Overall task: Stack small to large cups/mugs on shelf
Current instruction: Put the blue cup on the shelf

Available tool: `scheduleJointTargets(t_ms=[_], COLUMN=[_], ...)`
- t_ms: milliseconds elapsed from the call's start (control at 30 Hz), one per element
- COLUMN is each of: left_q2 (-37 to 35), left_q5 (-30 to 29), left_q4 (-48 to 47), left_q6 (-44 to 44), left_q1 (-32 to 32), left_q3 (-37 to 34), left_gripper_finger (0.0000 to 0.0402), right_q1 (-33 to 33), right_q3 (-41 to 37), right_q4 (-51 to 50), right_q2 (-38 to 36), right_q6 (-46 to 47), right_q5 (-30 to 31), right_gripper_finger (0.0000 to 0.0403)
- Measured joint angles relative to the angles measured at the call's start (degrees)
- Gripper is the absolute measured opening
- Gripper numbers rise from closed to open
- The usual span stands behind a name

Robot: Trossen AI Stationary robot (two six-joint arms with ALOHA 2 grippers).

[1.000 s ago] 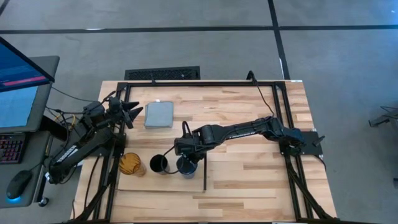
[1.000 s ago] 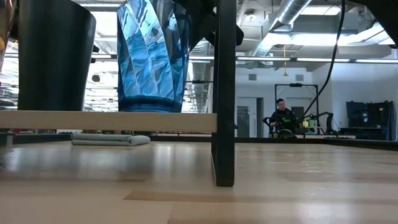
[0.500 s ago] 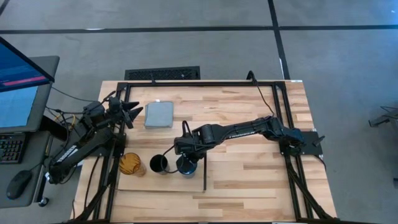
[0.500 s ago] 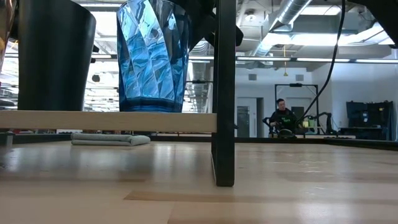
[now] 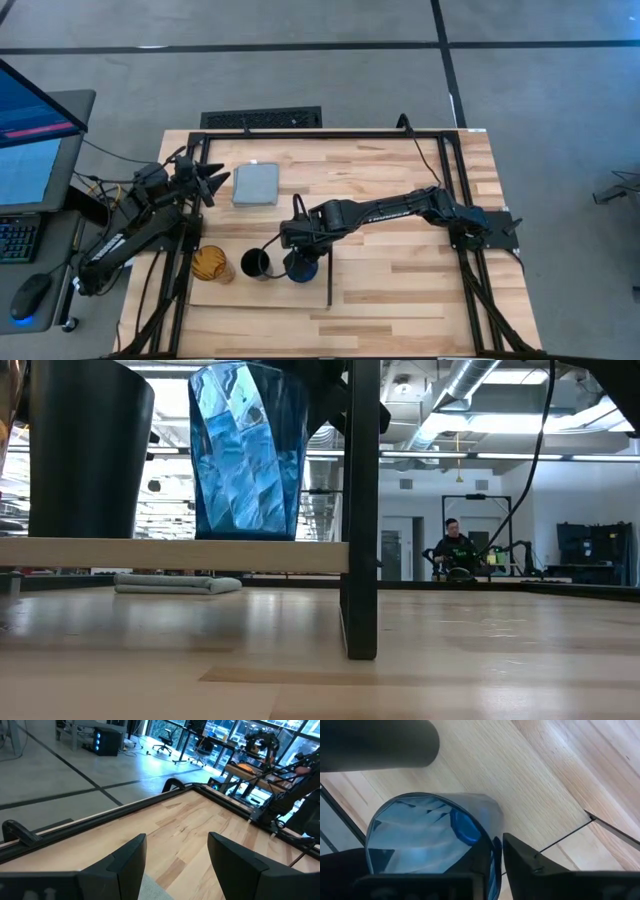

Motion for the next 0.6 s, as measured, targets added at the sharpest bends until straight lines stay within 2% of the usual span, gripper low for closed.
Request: scheduleJointTargets(t_ms=[300,600], left_q2=[0.01,0.00], left_q5=[0.00,0.49], left_q4=[0.01,-0.01], left_q6=[0.01,0.02], left_q1=[0.01,0.01], left_q3=[0.00,0.00], left_gripper_finger=[0.0203,0.0203], right_q1=[-0.02,-0.40], right_q3=[0.00,0.00], right_q4=[0.11,0.19], right_q2=[-0.04,-0.04], right_q6=[0.04,-0.10], right_q5=[0.02,0.10], right_gripper_finger=[0.0107,0.0113])
